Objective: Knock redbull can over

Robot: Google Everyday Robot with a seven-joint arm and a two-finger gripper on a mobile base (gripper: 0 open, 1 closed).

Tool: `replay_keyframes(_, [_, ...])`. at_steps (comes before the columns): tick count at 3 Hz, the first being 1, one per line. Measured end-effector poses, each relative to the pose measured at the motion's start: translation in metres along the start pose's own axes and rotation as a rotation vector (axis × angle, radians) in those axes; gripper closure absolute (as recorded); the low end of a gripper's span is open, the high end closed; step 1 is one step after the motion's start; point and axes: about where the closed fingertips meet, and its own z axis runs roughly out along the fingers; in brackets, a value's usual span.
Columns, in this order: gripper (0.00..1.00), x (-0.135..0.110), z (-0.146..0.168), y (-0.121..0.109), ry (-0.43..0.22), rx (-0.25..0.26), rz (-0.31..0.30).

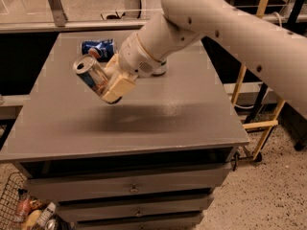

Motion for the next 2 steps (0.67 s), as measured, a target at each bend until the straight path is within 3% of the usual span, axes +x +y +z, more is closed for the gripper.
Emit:
replay_keyframes(1, [1.0,0.01,0.005,-0.002,0.236,-0.066,-0.021])
replay_keyframes(2, [1.0,0.006,0.029,-0.004,0.332,-0.116,-0.094])
